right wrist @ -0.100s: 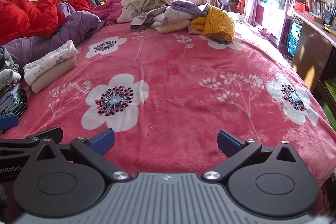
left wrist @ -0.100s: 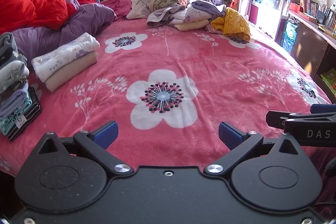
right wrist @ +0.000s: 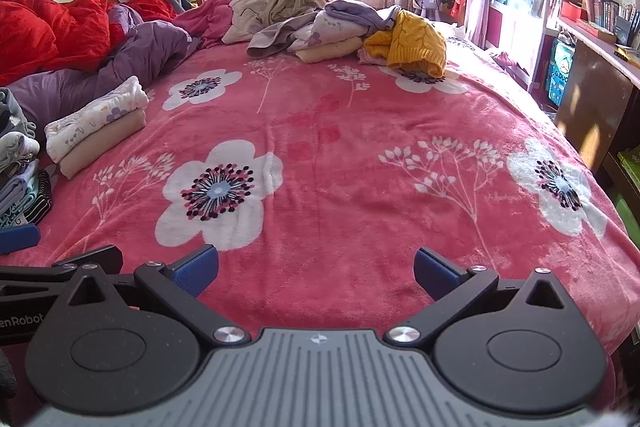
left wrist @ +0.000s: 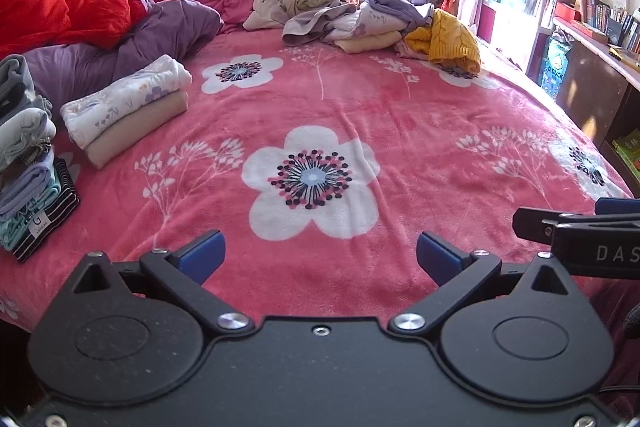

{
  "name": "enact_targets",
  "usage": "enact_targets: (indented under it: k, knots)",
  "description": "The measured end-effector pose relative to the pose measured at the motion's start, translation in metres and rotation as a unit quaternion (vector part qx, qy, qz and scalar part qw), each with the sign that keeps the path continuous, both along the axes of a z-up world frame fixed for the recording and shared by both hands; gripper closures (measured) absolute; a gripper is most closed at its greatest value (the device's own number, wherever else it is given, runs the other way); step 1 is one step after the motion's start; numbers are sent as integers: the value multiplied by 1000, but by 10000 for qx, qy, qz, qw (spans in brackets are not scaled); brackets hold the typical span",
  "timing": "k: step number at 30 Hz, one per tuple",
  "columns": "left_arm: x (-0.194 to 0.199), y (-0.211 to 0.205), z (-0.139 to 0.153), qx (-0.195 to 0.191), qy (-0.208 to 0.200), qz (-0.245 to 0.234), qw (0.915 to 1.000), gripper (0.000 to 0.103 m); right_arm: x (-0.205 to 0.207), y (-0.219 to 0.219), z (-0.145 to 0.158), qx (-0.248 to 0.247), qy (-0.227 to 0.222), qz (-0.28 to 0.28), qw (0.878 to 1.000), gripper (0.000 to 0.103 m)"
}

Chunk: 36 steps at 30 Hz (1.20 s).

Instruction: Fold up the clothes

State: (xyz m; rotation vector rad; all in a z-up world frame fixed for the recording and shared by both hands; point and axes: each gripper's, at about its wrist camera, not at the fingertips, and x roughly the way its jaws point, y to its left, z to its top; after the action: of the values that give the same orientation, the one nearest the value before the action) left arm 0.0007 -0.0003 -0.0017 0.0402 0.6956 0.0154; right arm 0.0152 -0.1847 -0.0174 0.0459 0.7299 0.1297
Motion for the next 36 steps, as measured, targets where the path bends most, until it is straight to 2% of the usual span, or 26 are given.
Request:
enact_targets:
  k: [10, 26, 36]
  knots:
    - [4, -3, -7, -135, 195, 1, 9997, 0, -3, -4, -4, 57, -29, -24, 10000, 0]
    - [4, -4, -15, -168, 197, -8, 9997, 0, -5, -4, -5, 23, 2, -51, 10000, 0]
    - [0, -4, -10, -199, 199, 7, 9996, 0, -8, -4, -4, -22, -5, -47, 10000, 0]
